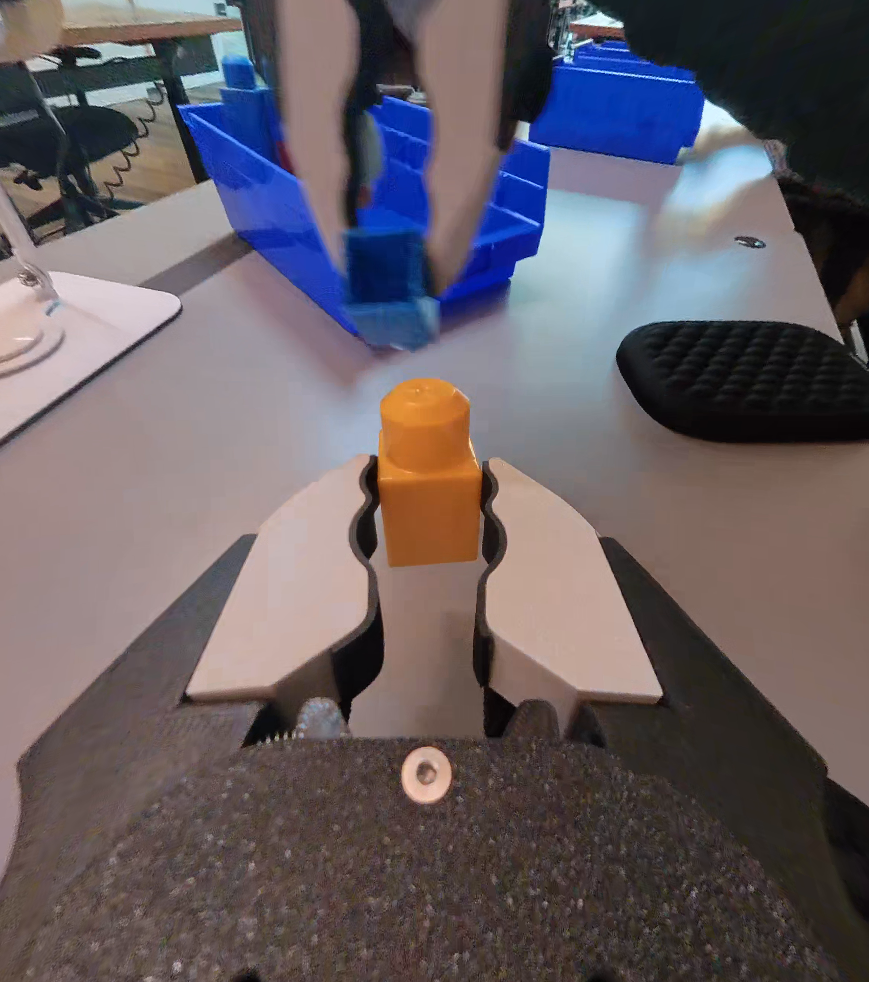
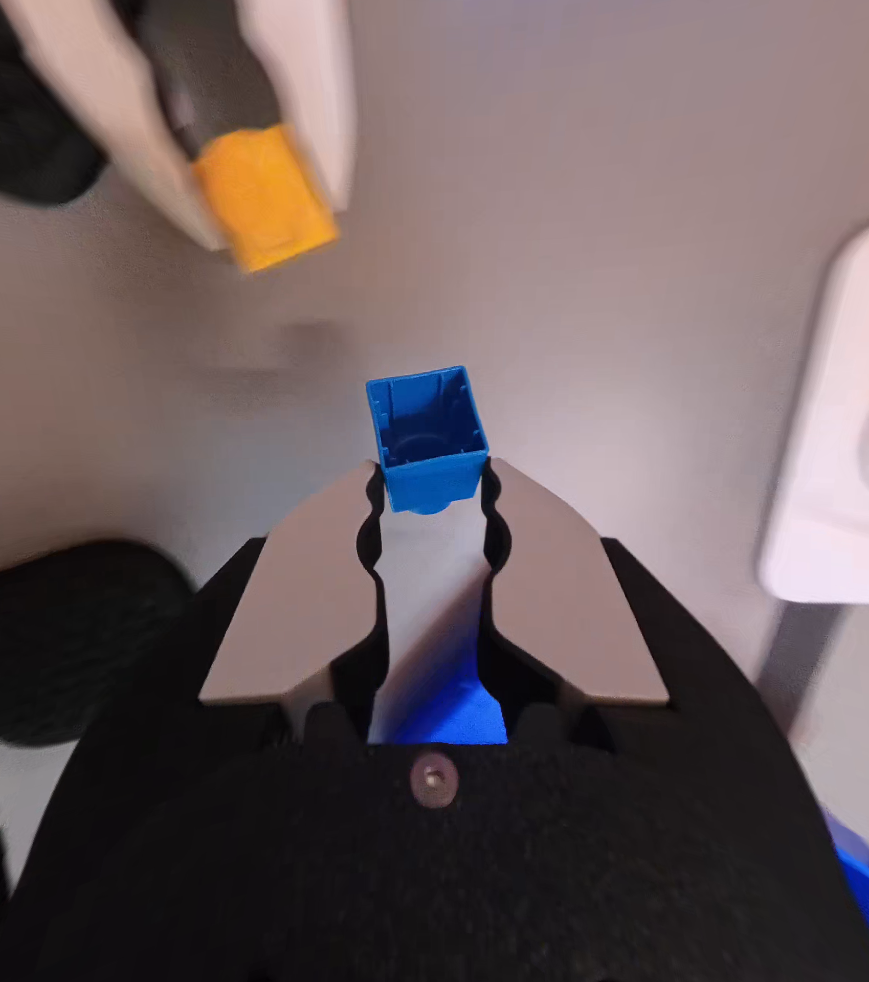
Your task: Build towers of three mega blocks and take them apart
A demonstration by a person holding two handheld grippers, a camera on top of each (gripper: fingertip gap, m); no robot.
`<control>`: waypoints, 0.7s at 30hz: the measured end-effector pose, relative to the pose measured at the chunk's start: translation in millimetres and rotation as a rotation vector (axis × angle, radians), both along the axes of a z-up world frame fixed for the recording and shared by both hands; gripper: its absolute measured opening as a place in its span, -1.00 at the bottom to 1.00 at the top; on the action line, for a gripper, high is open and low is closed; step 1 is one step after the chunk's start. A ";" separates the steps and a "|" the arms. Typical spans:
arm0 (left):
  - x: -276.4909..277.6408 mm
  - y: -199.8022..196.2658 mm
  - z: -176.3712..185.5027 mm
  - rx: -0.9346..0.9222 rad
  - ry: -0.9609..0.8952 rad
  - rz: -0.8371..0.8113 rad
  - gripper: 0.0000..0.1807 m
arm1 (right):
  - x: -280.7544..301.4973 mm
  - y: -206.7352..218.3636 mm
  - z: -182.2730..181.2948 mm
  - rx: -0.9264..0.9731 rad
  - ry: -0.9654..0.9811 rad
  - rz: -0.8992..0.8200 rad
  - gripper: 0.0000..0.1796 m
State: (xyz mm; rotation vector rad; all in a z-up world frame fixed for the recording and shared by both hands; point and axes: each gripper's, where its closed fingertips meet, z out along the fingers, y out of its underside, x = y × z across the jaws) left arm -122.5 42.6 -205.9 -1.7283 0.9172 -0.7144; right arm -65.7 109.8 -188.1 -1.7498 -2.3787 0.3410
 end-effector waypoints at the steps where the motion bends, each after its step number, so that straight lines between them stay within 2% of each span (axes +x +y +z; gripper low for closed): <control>1: 4.5 -2.9 -3.2 -0.007 0.002 -0.021 -0.60 | 12.6 -20.6 -11.2 -0.032 -0.046 0.019 -0.61; 5: 25.5 -17.4 -22.4 -0.057 0.057 -0.121 -0.60 | 60.2 -72.5 -55.6 -0.043 -0.263 0.048 -0.60; 9: 33.4 -26.3 -40.4 -0.078 0.115 -0.169 -0.60 | 71.2 -85.6 -77.7 0.077 -0.339 0.032 -0.60; 10: 32.7 -26.5 -42.6 -0.080 0.126 -0.169 -0.60 | 66.6 -87.6 -80.5 0.101 -0.314 0.027 -0.60; 12: 30.1 -24.8 -42.8 -0.081 0.123 -0.156 -0.60 | 53.4 -91.5 -79.5 0.126 -0.210 0.020 -0.40; 14: 27.7 -23.2 -40.8 -0.090 0.104 -0.145 -0.60 | 41.2 -94.4 -66.2 0.102 -0.045 -0.010 -0.31; 17: 25.7 -21.6 -39.5 -0.097 0.091 -0.139 -0.60 | 51.4 -91.2 -52.2 0.039 0.130 -0.085 -0.27; 21: 27.2 -22.5 -38.1 -0.090 0.084 -0.151 -0.60 | 77.8 -90.7 -67.7 -0.064 0.313 -0.189 -0.24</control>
